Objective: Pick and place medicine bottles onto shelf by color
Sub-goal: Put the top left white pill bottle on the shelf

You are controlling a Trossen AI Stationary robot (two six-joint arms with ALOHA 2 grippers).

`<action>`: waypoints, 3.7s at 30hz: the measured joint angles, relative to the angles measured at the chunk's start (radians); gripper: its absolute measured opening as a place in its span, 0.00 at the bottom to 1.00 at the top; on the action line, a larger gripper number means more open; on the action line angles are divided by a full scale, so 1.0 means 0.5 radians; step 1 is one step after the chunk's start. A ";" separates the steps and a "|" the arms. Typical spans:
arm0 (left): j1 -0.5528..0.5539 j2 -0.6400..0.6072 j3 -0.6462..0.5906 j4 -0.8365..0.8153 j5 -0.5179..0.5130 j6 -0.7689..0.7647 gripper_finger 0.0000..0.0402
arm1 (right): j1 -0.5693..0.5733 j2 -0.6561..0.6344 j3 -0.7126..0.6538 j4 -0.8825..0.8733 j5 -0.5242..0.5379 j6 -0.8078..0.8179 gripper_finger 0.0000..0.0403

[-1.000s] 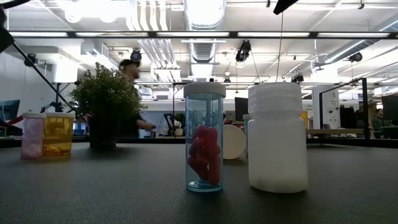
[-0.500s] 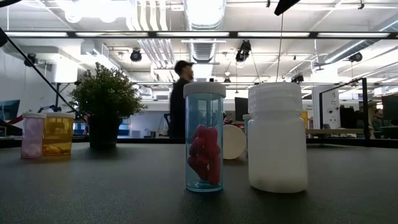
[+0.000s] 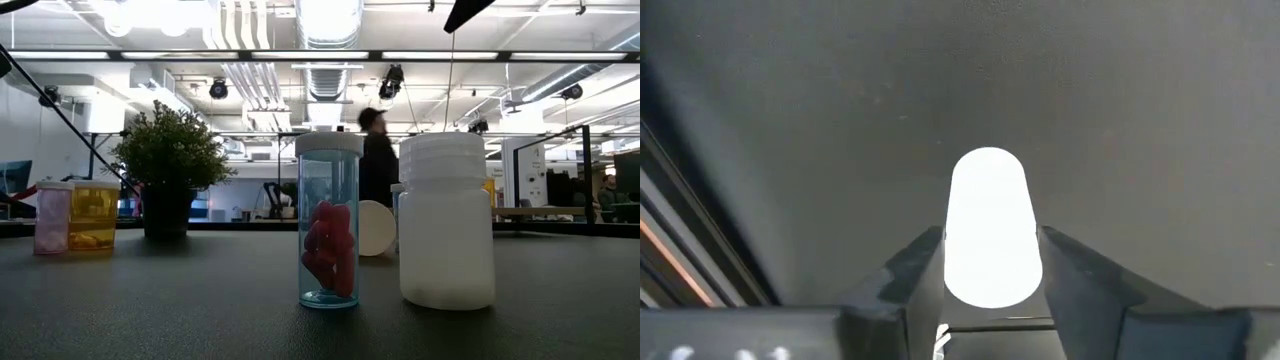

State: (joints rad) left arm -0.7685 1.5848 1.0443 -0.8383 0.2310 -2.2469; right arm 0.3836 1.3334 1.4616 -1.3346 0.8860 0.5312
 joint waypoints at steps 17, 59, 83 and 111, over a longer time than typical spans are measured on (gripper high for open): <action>0.180 -0.035 0.263 -0.156 -0.323 0.234 0.30 | 0.001 -0.005 0.059 -0.073 -0.111 -0.036 0.68; 1.820 0.423 0.949 0.165 -0.371 3.073 0.30 | 0.000 -0.282 0.103 -0.088 0.061 0.328 0.68; 1.851 1.127 1.781 -0.419 -0.393 3.690 0.30 | -0.001 -0.280 0.103 -0.078 0.054 0.525 0.68; 1.843 1.149 1.720 -0.799 -0.580 3.679 0.30 | -0.001 -0.279 0.100 -0.073 0.054 0.523 0.68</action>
State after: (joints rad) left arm 0.1528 2.1593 1.9041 -1.2377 -0.0589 -0.4076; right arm 0.3832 1.1938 1.5116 -1.3712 0.9131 0.7929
